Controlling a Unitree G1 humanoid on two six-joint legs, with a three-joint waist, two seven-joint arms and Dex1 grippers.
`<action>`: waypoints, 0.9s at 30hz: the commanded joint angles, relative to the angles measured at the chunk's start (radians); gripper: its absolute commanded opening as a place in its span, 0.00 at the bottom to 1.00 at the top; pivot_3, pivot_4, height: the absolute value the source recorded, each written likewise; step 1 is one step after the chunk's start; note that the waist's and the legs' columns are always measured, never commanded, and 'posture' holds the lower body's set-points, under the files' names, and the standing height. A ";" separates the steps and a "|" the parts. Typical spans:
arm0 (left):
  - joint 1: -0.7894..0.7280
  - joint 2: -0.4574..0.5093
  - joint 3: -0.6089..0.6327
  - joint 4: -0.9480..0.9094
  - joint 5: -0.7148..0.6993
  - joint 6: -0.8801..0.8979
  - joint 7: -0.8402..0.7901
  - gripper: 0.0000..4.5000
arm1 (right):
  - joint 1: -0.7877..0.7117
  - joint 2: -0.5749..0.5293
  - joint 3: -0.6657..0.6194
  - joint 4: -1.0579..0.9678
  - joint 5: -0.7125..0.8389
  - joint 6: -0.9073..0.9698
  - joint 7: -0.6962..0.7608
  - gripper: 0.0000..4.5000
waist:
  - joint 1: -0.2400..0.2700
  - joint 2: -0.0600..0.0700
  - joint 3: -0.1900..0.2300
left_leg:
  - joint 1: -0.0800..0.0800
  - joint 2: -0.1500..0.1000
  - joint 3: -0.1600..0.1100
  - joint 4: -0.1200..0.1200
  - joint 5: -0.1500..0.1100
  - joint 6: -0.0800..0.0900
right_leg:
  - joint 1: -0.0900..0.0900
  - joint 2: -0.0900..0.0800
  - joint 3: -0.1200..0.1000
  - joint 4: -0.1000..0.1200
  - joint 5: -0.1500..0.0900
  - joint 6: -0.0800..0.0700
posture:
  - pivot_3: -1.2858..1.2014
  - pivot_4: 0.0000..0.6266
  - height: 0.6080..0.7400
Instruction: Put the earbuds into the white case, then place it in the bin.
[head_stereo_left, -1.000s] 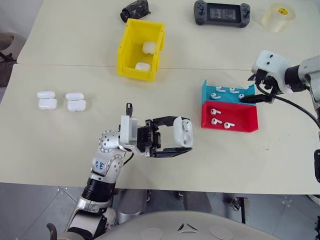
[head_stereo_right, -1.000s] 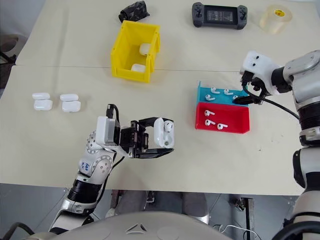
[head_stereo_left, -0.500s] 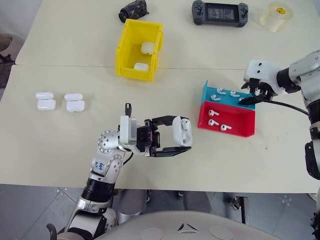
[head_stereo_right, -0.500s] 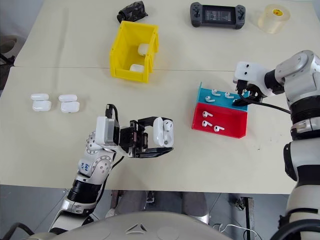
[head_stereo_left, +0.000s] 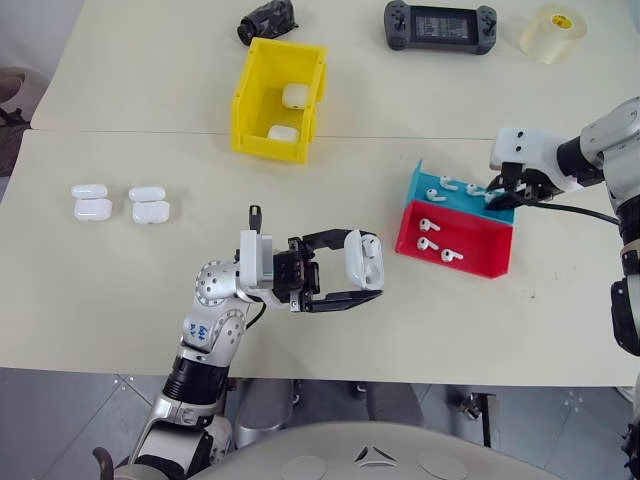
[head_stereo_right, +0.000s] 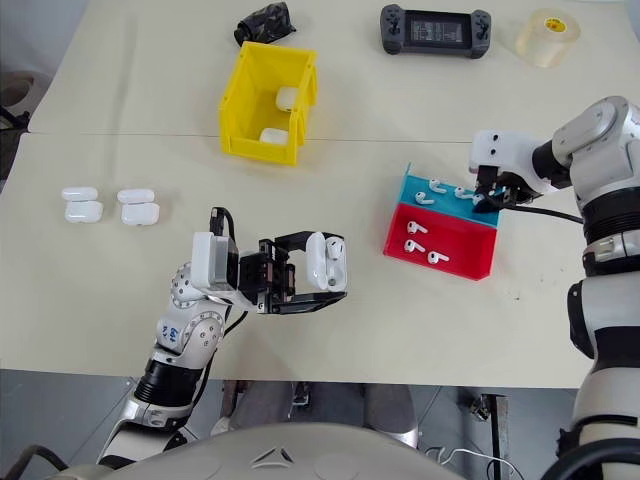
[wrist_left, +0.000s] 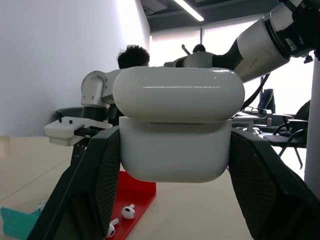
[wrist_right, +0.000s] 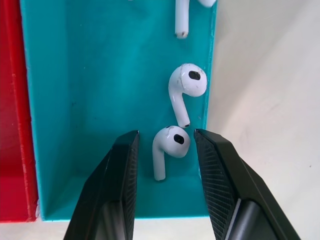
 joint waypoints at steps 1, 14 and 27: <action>-0.007 -0.008 0.003 -0.021 0.000 -0.022 0.007 0.62 | -0.014 -0.005 -0.001 -0.016 -0.015 0.002 0.009 0.40 | 0.000 0.000 0.000 | 0.000 0.000 0.000 0.000 0.000 0.000 | 0.000 0.000 0.000 0.000 0.000 0.000 | 0.52 0.24 1.00; 0.010 0.009 0.005 -0.043 0.000 -0.017 0.022 0.62 | -0.018 0.018 -0.009 -0.016 -0.043 -0.003 -0.012 0.13 | -0.001 0.000 0.000 | 0.001 0.000 0.000 0.001 0.000 -0.001 | 0.000 0.000 0.000 0.001 0.000 0.000 | 0.52 0.24 1.00; -0.021 0.010 0.024 -0.007 -0.014 -0.010 0.004 0.62 | 0.154 -0.136 -0.235 -0.529 0.164 0.328 0.052 0.13 | 0.009 0.001 0.001 | 0.000 0.000 -0.001 0.000 0.000 -0.001 | 0.000 0.000 0.000 0.000 0.000 0.000 | 0.52 0.24 1.00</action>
